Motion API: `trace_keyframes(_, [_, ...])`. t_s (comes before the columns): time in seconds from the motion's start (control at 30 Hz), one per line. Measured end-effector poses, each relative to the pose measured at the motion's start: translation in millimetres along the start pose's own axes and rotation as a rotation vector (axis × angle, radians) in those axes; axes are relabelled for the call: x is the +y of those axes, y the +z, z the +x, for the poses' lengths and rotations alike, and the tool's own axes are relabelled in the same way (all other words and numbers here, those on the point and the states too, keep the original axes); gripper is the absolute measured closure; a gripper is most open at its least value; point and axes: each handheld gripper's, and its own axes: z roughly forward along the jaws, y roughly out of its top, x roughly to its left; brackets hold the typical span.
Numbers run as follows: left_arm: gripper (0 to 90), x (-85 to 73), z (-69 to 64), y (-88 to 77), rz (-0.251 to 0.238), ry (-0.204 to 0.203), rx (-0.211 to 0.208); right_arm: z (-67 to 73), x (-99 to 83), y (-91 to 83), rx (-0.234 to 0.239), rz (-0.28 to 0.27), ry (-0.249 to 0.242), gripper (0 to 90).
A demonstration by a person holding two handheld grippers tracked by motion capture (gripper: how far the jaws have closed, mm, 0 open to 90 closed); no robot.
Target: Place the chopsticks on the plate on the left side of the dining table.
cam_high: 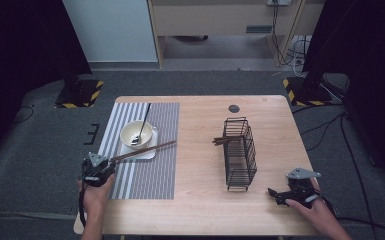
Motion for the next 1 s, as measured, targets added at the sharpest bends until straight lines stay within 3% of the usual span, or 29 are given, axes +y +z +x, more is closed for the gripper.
trace_keyframes(0.1, [66.8, 0.9, 0.6, 2.5, 0.001, 0.017, 0.01, 0.0, 0.0, 0.0, 0.0, 0.0, -0.001, 0.2])
trace_keyframes(0.6, [63.3, -1.4, 12.8, 7.6, -0.003, -0.005, 0.033, 0.0, 0.0, 0.0, 0.0, 0.0, 0.0, 0.2])
trace_keyframes(1.0, [76.8, 1.1, 7.7, 6.3, 0.008, 0.022, -0.004, 0.0, 0.0, 0.0, 0.0, 0.0, 0.0, 0.2])
